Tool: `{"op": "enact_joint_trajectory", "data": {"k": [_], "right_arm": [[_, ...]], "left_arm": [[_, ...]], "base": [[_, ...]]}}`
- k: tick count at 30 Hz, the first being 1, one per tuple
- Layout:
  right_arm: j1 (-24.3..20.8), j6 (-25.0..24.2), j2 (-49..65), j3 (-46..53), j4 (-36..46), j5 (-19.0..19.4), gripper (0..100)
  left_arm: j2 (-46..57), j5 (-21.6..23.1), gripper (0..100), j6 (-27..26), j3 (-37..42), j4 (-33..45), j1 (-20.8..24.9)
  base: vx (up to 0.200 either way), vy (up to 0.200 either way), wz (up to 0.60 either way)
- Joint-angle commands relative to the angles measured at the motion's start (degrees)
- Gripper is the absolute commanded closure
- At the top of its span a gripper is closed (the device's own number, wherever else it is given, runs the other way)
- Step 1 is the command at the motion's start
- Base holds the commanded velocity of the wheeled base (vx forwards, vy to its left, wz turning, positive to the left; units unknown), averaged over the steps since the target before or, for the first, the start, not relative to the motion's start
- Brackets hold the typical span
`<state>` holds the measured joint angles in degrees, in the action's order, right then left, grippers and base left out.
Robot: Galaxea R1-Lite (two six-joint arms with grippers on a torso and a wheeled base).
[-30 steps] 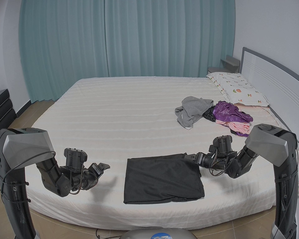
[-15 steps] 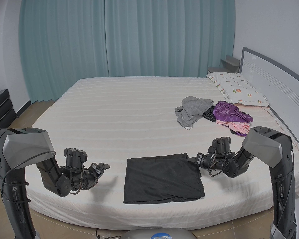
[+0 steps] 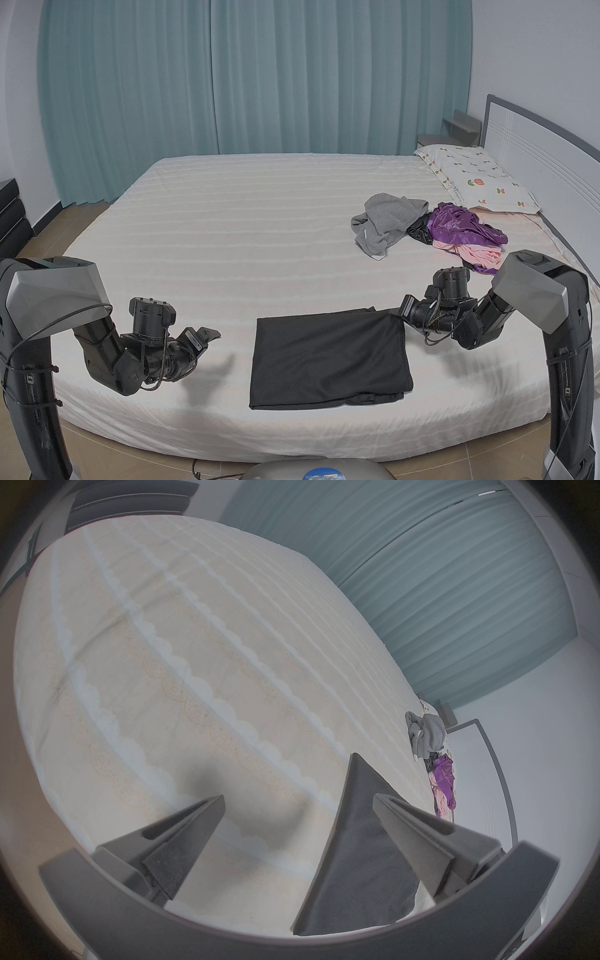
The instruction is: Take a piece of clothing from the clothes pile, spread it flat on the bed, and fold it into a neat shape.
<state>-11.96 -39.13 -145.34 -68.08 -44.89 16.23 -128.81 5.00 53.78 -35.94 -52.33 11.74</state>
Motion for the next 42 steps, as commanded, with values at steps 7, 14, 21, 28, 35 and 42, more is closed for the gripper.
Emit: {"op": "enact_joint_trajectory", "data": {"k": [7, 14, 21, 28, 35, 42], "right_arm": [[0.53, -0.07, -1.53, -2.23, 0.59, 0.03, 100], [0.45, -0.07, -1.27, -1.88, 0.59, 0.03, 0], [0.88, -0.16, 9.11, 11.04, -1.52, 2.14, 0], [-2.63, 0.9, 13.85, 30.38, -9.87, 3.02, 0], [-2.63, 3.62, 13.68, 37.67, -14.62, 3.37, 0], [-2.89, 7.49, 12.71, 39.43, -15.06, 3.11, 0]], "left_arm": [[-0.13, 0.01, 0, 0.0, -0.01, -0.05, 0.04], [-0.13, 0.01, 0, 0.0, -0.01, -0.05, 0.04], [-0.13, 0.01, 0, 0.0, -0.01, -0.05, 0.04], [-0.13, 0.01, 0, 0.0, 0.08, -0.05, 0.04], [-0.13, 0.01, 0, 0.09, 0.08, -0.05, -0.05], [-0.13, 0.01, 0, 0.0, 0.08, -0.05, -0.05]], "base": [[0.0, 0.0, 0.0], [0.0, 0.0, 0.0], [0.0, 0.0, 0.0], [0.0, 0.0, 0.0], [0.0, 0.0, 0.0], [0.0, 0.0, 0.0]]}}
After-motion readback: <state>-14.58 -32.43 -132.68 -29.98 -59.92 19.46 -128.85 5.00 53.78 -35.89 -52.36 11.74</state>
